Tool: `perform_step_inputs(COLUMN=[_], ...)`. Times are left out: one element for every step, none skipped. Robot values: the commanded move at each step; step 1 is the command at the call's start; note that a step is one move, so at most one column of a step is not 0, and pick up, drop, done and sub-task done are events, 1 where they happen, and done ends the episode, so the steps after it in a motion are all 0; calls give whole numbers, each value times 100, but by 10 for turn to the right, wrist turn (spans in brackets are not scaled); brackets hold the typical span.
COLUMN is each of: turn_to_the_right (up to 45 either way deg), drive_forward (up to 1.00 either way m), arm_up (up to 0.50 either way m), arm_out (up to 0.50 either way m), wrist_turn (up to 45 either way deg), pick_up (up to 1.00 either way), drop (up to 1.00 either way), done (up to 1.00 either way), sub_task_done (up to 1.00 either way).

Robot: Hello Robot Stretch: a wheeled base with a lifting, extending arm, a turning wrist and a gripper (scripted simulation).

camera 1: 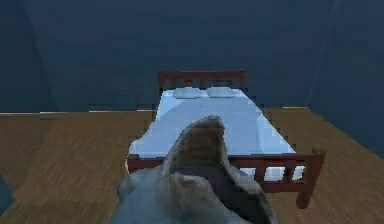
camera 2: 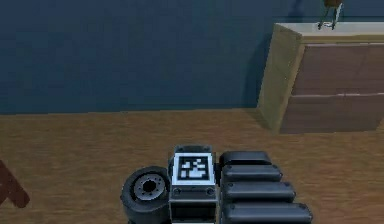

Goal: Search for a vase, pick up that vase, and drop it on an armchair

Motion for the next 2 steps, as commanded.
perform_step_inputs(turn_to_the_right=[-450, -420], drive_forward=[0, 0], arm_up=[0, 0], arm_out=[0, 0], wrist_turn=[0, 0], pick_up=[0, 0], drop=[0, 0], done=[0, 0], sub_task_done=[0, 0])
